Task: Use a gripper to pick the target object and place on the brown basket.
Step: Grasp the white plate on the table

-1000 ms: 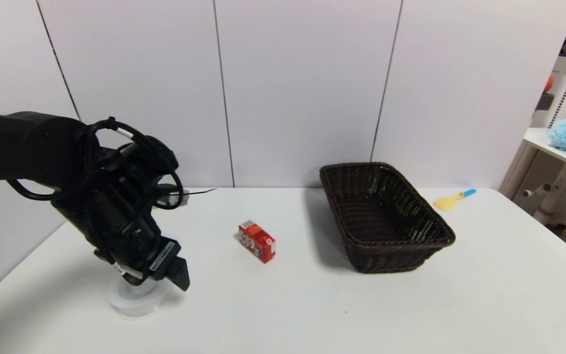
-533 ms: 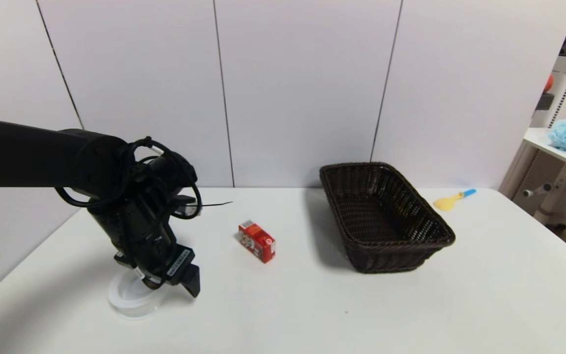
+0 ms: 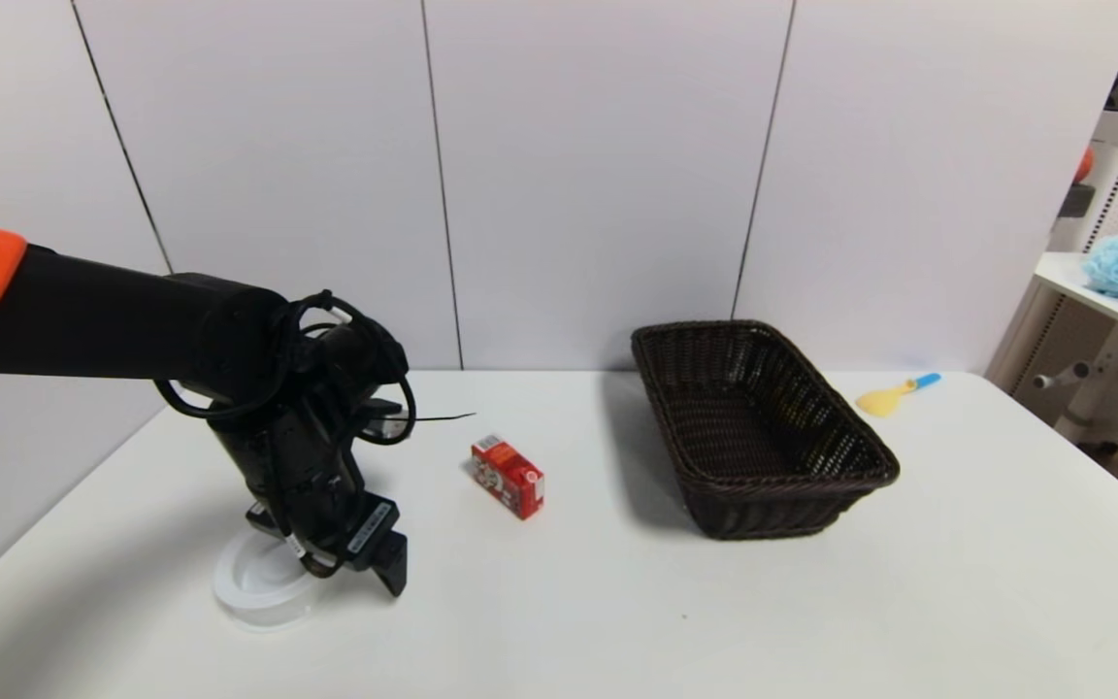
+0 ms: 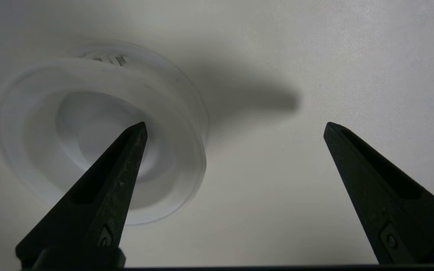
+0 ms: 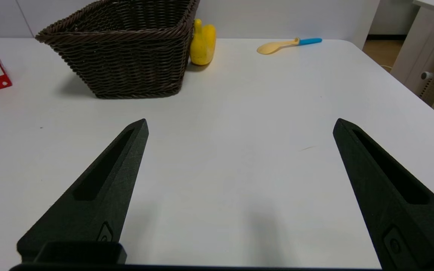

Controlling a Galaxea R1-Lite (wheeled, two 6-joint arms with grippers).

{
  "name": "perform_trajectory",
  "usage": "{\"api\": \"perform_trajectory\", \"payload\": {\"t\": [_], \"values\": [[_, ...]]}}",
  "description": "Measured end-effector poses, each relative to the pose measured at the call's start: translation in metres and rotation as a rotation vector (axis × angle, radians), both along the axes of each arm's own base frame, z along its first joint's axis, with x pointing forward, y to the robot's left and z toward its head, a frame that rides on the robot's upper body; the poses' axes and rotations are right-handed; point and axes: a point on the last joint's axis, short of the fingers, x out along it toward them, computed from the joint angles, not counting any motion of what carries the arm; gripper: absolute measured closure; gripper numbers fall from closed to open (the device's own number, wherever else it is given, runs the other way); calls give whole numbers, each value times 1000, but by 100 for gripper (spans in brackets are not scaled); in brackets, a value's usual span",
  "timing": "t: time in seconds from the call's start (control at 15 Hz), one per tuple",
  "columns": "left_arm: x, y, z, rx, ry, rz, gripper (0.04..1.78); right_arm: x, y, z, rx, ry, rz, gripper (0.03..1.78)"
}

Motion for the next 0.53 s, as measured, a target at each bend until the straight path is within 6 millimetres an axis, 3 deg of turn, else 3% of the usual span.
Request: {"api": "perform_trajectory", "payload": {"t": [0.53], "values": [[3, -2, -6, 3, 10, -3, 13, 0, 0, 0, 0, 0, 0, 12]]}}
